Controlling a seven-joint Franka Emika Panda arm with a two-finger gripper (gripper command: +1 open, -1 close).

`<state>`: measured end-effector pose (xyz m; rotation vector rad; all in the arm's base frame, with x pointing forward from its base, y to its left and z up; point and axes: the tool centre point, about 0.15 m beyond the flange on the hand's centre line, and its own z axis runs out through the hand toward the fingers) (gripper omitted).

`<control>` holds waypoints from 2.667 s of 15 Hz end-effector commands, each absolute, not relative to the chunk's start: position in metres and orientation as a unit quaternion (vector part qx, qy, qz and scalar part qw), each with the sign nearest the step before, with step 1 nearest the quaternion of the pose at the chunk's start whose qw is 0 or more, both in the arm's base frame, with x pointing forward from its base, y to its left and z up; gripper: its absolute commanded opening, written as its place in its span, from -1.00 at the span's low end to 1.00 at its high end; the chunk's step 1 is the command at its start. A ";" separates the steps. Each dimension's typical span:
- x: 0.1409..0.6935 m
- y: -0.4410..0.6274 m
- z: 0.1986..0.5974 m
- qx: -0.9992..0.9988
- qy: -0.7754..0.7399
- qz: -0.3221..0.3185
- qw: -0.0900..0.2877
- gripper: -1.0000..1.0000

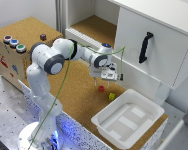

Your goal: Store the pink block inside the box

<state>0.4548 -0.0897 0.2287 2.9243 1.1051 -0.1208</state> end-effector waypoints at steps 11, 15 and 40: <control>0.444 -0.097 0.206 0.924 0.376 -0.065 -0.037 -1.00; 0.456 -0.098 0.228 0.944 0.323 -0.037 -0.056 -1.00; 0.347 -0.441 0.291 0.991 -0.130 0.000 0.029 -1.00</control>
